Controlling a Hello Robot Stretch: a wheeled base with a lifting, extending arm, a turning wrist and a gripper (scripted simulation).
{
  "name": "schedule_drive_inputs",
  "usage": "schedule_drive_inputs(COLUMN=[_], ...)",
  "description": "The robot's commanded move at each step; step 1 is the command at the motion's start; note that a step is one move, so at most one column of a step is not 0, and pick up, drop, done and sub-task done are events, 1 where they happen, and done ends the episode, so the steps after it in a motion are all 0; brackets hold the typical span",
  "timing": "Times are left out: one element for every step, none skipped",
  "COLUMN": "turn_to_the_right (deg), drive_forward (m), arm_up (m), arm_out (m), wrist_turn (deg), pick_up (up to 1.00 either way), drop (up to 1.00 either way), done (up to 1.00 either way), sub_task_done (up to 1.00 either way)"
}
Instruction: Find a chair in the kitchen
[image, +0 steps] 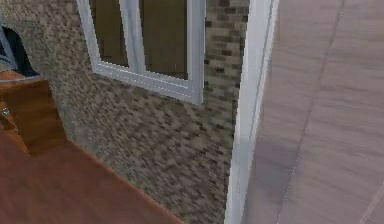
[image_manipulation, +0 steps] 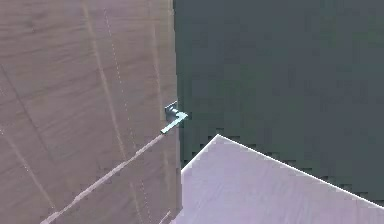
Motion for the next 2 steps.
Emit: schedule_drive_inputs(turn_to_the_right=[-45.0, 0.0], drive_forward=[0.00, 0.30], arm_up=[0.00, 0.00], arm_out=[0.00, 0.00], wrist_turn=[0.0, 0.0], pick_up=[0.00, 0.00], drop=[0.00, 0.00], done=[0.00, 0.00], sub_task_done=[0.00, 0.00])
